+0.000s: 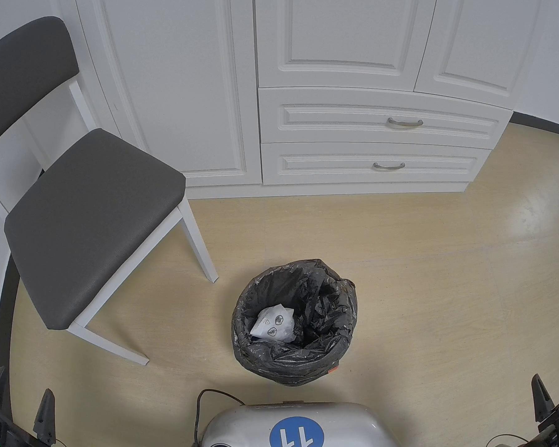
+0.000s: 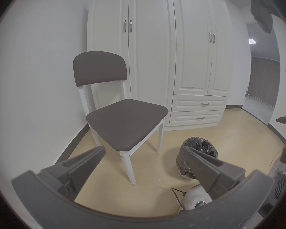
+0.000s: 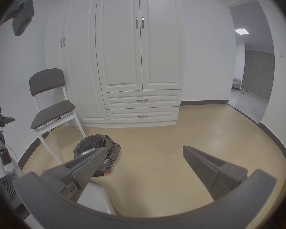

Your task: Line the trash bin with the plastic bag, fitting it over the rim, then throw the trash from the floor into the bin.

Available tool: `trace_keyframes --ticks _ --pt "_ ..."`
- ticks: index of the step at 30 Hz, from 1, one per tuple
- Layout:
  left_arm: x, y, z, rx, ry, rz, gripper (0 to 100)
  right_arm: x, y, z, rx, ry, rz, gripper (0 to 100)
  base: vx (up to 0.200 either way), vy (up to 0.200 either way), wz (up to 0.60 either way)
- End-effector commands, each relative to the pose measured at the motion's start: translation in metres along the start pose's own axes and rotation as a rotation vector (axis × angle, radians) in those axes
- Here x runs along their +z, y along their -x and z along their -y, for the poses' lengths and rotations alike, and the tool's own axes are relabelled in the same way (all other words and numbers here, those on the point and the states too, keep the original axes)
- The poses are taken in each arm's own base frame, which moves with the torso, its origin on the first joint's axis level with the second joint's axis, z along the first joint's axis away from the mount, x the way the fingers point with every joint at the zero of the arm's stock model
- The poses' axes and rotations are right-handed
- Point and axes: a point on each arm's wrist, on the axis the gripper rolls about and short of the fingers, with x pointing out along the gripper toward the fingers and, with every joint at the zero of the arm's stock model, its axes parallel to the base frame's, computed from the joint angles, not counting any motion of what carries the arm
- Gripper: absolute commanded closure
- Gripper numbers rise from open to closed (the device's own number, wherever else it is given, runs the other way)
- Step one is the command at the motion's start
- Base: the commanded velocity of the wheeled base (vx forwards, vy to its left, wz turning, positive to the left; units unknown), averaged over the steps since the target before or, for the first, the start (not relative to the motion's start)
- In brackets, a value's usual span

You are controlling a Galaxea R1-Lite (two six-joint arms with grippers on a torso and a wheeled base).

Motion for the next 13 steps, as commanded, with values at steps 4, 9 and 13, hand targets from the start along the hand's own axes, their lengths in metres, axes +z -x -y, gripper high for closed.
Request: trace_keyframes --ticks 4,9,13 --pt "-0.0053 -0.0001 -0.0001 0.003 -0.001 -0.002 0 -0.0052 -0.0002 0.0 0.0 0.0 -0.003 0 0.0 0.0 0.0" --pt "-0.0053 -0.0001 -0.0001 0.003 -0.001 -0.002 0 -0.0052 -0.0002 0.0 0.0 0.0 -0.003 0 0.0 0.0 0.0" --pt "-0.0053 -0.0001 -0.0001 0.003 -0.001 -0.002 0 -0.0052 -0.0002 0.0001 -0.001 -0.002 -0.003 0 0.0 0.0 0.0"
